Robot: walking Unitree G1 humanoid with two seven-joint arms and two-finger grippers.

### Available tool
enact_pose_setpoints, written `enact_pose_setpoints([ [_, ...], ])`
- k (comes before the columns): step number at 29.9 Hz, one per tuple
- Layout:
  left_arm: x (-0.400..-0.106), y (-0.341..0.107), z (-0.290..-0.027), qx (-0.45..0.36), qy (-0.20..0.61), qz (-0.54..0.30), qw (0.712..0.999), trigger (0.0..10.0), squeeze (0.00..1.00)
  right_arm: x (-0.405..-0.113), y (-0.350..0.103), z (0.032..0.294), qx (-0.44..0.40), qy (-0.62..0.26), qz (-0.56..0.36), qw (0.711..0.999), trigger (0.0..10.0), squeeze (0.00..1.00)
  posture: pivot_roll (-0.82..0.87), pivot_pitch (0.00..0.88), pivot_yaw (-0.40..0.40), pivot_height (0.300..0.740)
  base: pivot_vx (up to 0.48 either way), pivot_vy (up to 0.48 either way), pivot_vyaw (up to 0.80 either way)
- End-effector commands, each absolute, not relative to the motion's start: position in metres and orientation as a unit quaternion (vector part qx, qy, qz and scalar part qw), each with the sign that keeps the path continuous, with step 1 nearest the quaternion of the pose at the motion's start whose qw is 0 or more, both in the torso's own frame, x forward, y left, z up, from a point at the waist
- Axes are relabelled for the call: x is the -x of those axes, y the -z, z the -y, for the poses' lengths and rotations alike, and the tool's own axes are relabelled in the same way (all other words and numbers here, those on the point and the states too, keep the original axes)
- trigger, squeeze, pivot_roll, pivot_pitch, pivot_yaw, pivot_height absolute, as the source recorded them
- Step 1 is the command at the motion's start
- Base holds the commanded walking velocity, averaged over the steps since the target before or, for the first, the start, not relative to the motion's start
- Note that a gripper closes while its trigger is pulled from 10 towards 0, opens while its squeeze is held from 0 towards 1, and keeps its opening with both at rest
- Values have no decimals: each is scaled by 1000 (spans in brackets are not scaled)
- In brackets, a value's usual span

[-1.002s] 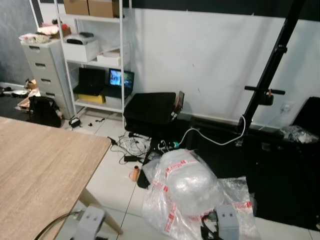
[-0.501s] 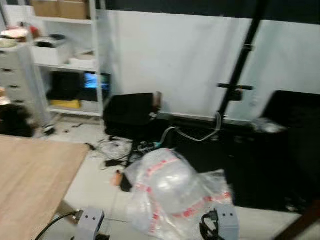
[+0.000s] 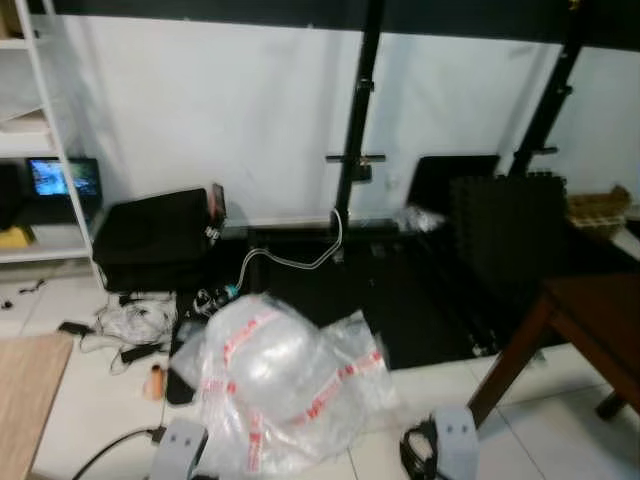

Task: Setting the table

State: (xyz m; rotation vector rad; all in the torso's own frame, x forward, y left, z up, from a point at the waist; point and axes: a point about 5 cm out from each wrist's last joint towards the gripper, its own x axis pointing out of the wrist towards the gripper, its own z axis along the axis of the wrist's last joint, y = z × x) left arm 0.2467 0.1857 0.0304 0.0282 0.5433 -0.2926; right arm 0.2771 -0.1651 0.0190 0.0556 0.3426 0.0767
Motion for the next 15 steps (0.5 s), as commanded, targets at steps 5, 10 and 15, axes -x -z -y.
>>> enact_pose_setpoints([
  [5,-244,-25,-183,-14,152,-275,949,10000,0,-272,-13,172,-24,-28,-180,983,10000,0,61,117,47,740,0,0,-800],
  [10,-244,-25,-183,-14,153,-273,950,10000,0,-273,-12,172,-24,-27,-179,983,10000,0,62,117,46,740,0,0,-800],
  [15,-245,-24,-183,-12,153,-272,950,10000,0,-273,-11,173,-22,-27,-179,983,10000,0,62,116,45,740,0,0,-800],
])
